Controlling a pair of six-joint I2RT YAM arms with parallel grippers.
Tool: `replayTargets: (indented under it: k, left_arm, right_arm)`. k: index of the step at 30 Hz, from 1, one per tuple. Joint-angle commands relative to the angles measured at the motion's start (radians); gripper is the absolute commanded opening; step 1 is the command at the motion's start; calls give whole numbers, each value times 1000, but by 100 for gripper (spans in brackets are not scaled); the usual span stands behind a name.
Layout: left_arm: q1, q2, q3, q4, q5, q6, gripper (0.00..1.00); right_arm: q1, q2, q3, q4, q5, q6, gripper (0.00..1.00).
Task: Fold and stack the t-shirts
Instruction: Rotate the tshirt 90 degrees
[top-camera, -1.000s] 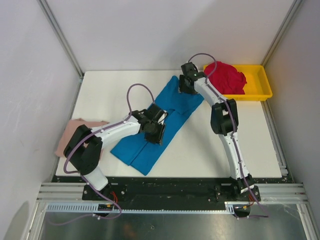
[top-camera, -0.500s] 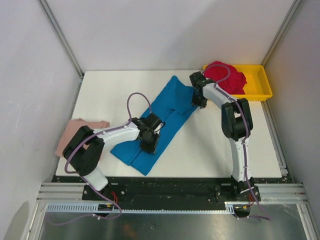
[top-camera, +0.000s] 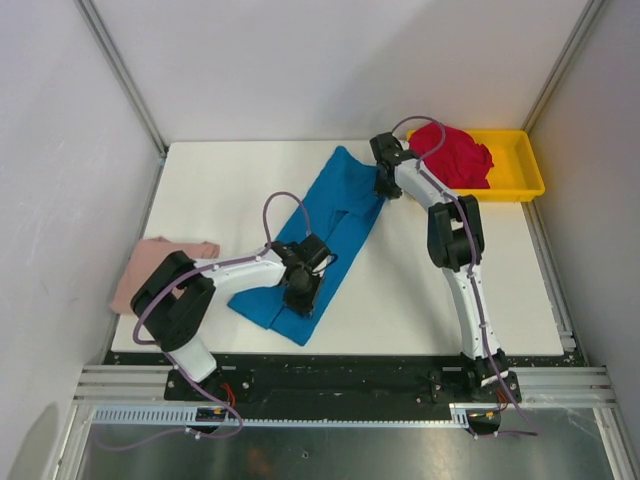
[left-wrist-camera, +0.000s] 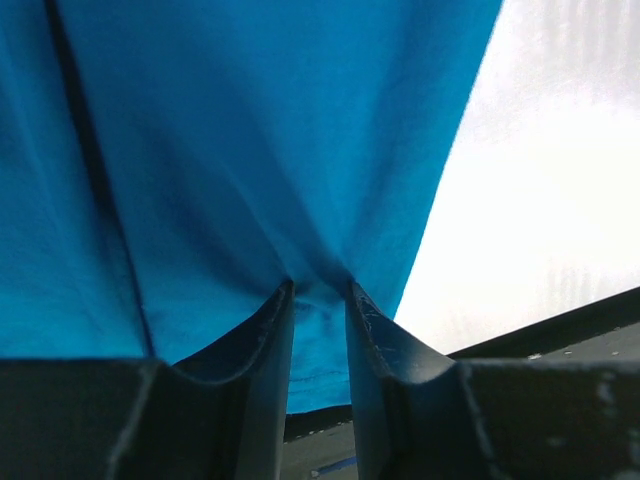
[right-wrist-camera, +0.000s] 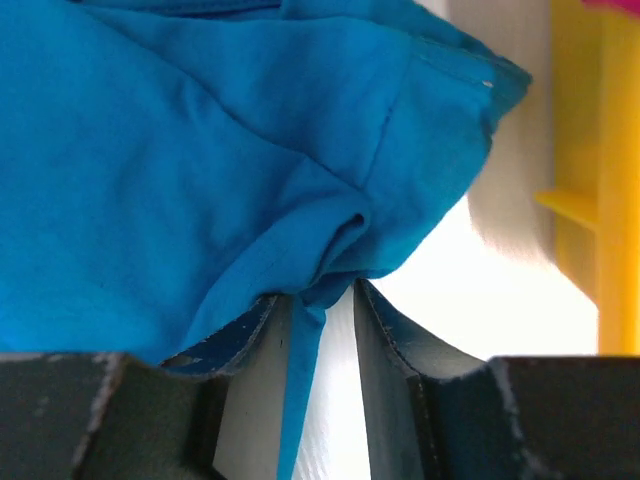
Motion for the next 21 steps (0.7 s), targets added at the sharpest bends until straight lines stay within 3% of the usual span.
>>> replayTargets:
  k: [1,6,11,16,21]
  left_arm:
    - [-31,55,78,35,51,-57,31]
    - [-62,155,190,76,118,-130,31]
    - [-82,259,314,140,191,-233,31]
    - [-93,347,451,158,229,-272,31]
    - [-94,286,441,157,214,-267,32]
  right_arm:
    - [4,143,142,-1,25,-77,36]
    - [6,222,291,29,1,-166,38]
    - [12,248,383,69,-33,-214,47]
    - [-15,198,350,57,-8,-183,52]
    - [-52,101,305,23,-30,-145,55]
